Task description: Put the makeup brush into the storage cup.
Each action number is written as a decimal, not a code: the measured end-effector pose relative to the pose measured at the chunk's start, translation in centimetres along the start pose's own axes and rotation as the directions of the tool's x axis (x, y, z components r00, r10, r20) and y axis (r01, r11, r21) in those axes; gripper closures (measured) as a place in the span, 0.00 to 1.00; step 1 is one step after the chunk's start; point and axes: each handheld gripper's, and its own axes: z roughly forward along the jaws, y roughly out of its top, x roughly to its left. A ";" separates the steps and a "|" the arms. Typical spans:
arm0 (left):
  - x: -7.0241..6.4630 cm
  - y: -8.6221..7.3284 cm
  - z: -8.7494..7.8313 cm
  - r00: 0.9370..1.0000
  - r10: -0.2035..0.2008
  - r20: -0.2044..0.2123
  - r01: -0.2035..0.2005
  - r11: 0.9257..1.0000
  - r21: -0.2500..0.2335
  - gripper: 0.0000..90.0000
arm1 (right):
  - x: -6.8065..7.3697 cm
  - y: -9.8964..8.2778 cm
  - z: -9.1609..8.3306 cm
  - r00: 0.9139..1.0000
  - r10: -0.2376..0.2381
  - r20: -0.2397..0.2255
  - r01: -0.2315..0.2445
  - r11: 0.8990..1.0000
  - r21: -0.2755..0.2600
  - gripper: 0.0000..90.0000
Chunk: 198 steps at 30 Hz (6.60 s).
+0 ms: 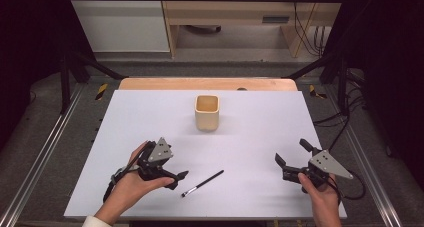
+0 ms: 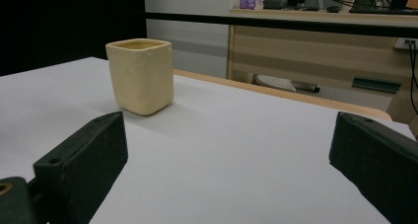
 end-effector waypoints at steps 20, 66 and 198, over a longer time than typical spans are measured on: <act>-2.1 1.7 3.6 0.993 0.066 0.096 -0.083 0.980 0.182 0.04 | 0.1 -0.1 0.1 1.000 -0.010 -0.006 0.010 1.000 0.018 0.02; -4.0 1.0 7.1 0.986 0.033 0.165 -0.099 0.907 0.410 0.63 | 0.4 -0.2 0.3 0.999 -0.032 -0.018 0.032 0.999 0.040 0.02; -1.6 7.3 3.8 0.976 0.111 0.187 -0.169 0.929 0.330 0.93 | 17.9 1.0 8.9 0.545 -0.784 -0.299 0.831 0.553 0.064 0.51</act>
